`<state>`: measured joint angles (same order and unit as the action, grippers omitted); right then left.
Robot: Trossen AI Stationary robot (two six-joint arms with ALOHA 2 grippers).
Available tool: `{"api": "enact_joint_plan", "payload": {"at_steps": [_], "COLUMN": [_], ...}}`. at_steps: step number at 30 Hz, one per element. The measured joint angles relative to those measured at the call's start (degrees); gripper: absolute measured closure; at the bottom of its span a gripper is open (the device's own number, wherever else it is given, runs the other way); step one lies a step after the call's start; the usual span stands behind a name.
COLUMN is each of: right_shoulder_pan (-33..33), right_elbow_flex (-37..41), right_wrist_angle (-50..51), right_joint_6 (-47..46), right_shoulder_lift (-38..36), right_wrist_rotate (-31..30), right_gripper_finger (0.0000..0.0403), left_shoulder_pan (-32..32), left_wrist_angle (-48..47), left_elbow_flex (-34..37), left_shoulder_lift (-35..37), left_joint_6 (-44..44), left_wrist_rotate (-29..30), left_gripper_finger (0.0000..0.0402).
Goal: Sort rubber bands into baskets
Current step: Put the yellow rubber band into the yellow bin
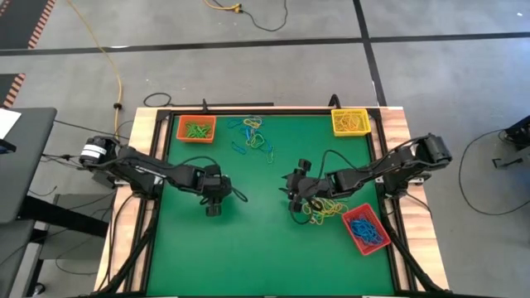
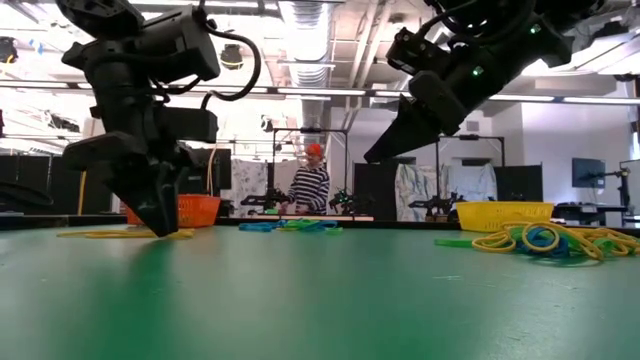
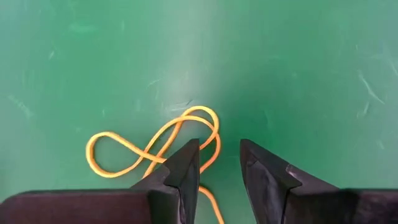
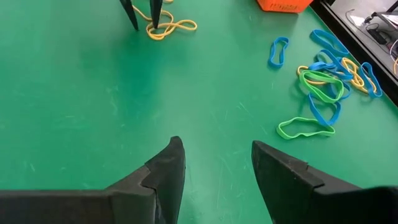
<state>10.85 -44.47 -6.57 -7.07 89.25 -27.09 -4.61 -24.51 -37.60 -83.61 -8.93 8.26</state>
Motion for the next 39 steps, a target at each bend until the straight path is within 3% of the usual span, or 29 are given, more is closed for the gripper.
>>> {"api": "enact_joint_plan", "payload": {"at_steps": [12,18,26,30,39], "right_shoulder_pan": [0.0,0.0,0.0,0.0,0.0], "right_elbow_flex": [0.0,0.0,0.0,0.0,0.0], "right_wrist_angle": [0.0,0.0,-0.4,-1.7,-3.0], "right_joint_6": [-0.4,-0.5,-0.6,-0.6,-0.3], "right_shoulder_lift": [0.0,0.0,0.0,0.0,0.0], "right_wrist_rotate": [0.0,0.0,0.0,0.1,3.2], "right_gripper_finger": [0.0188,0.0188,0.0188,0.0188,0.0188], "left_shoulder_pan": [3.9,3.2,3.0,2.2,0.3], "left_wrist_angle": [1.7,3.5,7.3,6.3,4.7], "left_elbow_flex": [0.0,1.4,4.6,3.2,-4.0], "left_shoulder_lift": [0.0,0.1,0.3,0.1,0.0], "left_joint_6": [0.1,-0.5,-2.3,-2.4,1.6], "left_wrist_rotate": [-7.0,-6.9,-5.6,-3.1,-1.3], "left_gripper_finger": [0.0318,0.0363,0.0375,0.0397,0.0401]}}
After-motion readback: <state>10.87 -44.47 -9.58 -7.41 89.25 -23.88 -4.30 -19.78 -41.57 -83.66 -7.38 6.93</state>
